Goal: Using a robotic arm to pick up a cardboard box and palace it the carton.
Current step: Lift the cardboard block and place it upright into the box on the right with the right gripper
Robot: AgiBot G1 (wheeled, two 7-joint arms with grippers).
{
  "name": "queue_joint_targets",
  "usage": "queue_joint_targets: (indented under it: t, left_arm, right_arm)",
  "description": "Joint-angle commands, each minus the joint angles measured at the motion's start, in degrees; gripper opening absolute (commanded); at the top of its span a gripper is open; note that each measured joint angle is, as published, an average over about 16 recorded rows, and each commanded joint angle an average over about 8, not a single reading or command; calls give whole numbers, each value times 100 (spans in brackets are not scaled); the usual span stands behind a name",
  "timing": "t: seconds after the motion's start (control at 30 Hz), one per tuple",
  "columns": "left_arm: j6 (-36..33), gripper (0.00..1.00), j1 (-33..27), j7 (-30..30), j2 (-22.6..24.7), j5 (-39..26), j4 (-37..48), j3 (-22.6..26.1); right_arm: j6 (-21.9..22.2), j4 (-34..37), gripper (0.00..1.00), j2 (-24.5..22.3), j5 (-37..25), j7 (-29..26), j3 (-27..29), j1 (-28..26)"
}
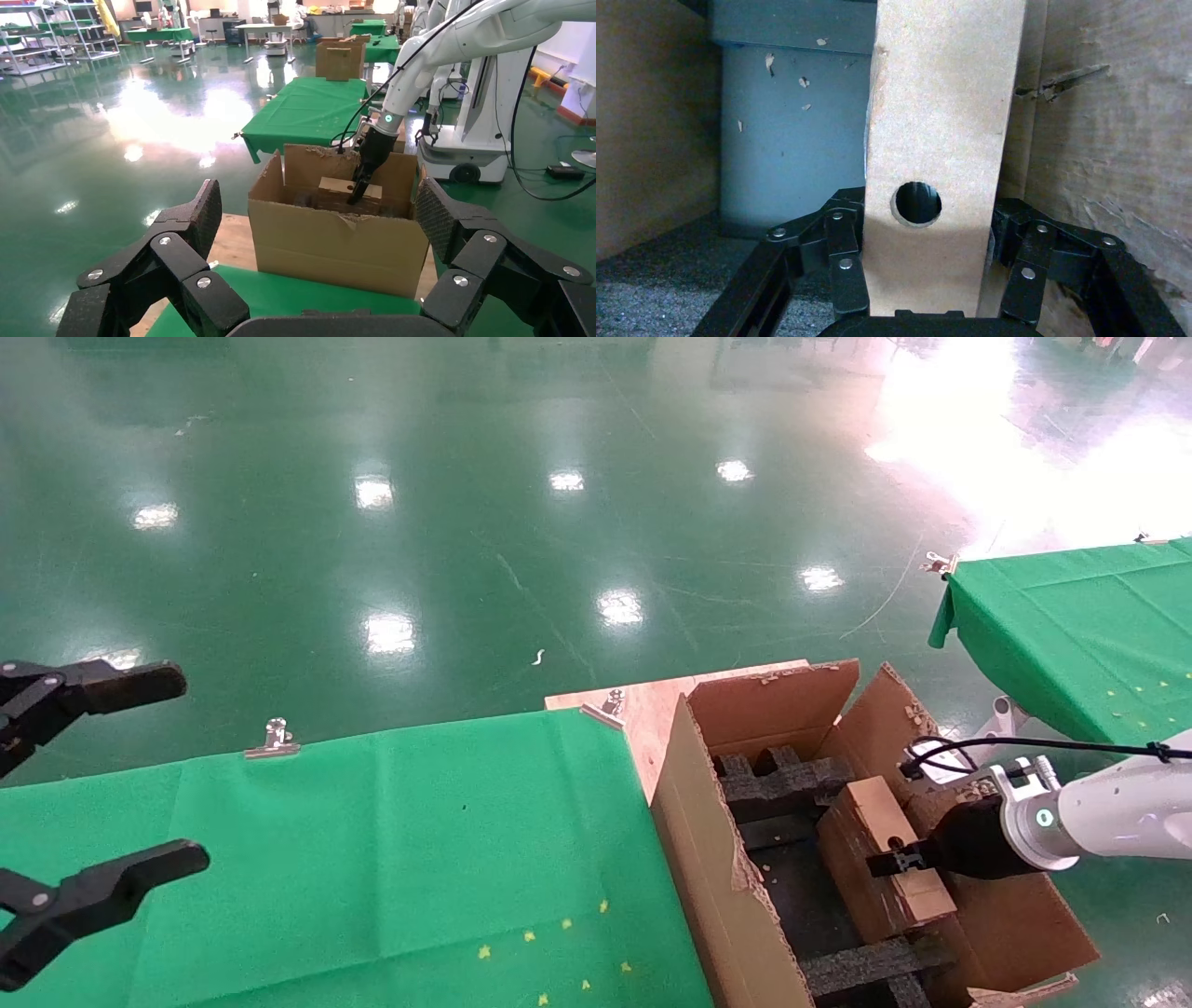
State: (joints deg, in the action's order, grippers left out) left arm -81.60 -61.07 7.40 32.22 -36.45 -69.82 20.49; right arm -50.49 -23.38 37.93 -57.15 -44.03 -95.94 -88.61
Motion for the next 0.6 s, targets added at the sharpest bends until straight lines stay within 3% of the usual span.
queue_joint_targets:
  t: [0.03, 0.6]
  left_arm:
    - [0, 100, 0, 0, 0, 0, 0, 0]
    - [0, 100, 0, 0, 0, 0, 0, 0]
  right_arm:
    - [1, -16, 100, -11, 0, -7, -1, -3]
    - [-62, -144, 100, -85, -103, 7, -18, -260]
